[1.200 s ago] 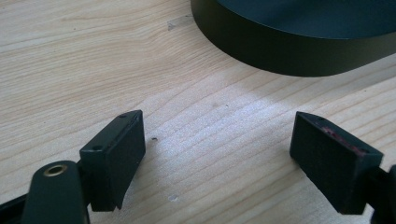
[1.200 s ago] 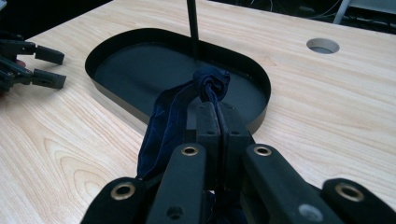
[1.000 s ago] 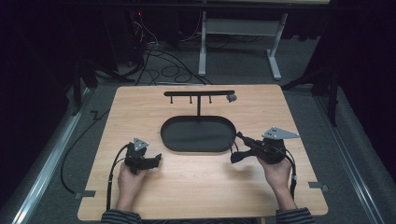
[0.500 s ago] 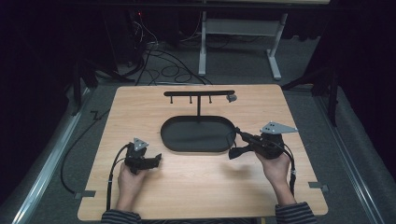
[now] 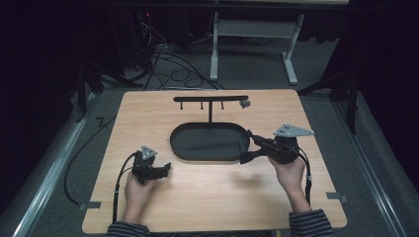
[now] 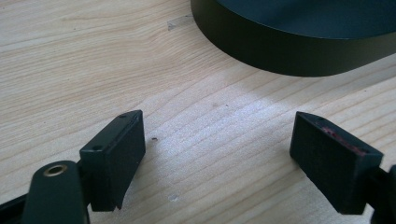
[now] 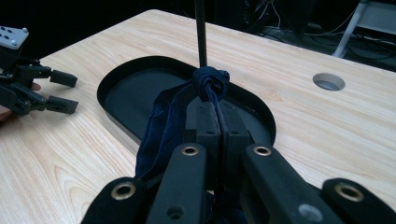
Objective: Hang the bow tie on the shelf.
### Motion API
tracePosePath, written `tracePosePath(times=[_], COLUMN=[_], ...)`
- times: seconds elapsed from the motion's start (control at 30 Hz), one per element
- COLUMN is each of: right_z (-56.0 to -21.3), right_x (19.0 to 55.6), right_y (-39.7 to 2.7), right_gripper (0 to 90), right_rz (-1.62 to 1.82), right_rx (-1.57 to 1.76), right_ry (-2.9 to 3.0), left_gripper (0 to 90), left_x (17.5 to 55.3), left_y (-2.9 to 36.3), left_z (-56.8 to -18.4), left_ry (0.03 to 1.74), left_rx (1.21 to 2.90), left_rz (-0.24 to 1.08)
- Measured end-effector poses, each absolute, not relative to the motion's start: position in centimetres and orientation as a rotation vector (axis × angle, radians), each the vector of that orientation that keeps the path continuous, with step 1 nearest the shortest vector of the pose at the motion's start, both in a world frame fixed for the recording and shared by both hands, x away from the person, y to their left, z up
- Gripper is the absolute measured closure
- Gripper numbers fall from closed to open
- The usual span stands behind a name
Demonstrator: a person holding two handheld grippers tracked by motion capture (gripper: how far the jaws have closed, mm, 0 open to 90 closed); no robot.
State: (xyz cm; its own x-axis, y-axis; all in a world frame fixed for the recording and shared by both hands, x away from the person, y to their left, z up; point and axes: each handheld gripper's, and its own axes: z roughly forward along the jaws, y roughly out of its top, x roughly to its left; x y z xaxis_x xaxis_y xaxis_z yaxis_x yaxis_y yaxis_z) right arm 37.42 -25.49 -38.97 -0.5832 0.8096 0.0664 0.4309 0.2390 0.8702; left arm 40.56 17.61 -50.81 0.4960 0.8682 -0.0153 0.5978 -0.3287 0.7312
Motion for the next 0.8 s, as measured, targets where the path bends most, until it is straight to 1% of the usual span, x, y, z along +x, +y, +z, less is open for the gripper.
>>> tracePosePath(times=[0.8], right_z=[-38.0], right_x=[39.0], right_y=[-24.5], right_gripper=[90.0], right_rz=[1.32], right_rx=[1.124], right_ry=[2.1], left_gripper=[18.6], left_x=[40.6], left_y=[17.6], left_z=[-50.8], left_ry=[1.2], left_rx=[2.052], left_rz=[0.503])
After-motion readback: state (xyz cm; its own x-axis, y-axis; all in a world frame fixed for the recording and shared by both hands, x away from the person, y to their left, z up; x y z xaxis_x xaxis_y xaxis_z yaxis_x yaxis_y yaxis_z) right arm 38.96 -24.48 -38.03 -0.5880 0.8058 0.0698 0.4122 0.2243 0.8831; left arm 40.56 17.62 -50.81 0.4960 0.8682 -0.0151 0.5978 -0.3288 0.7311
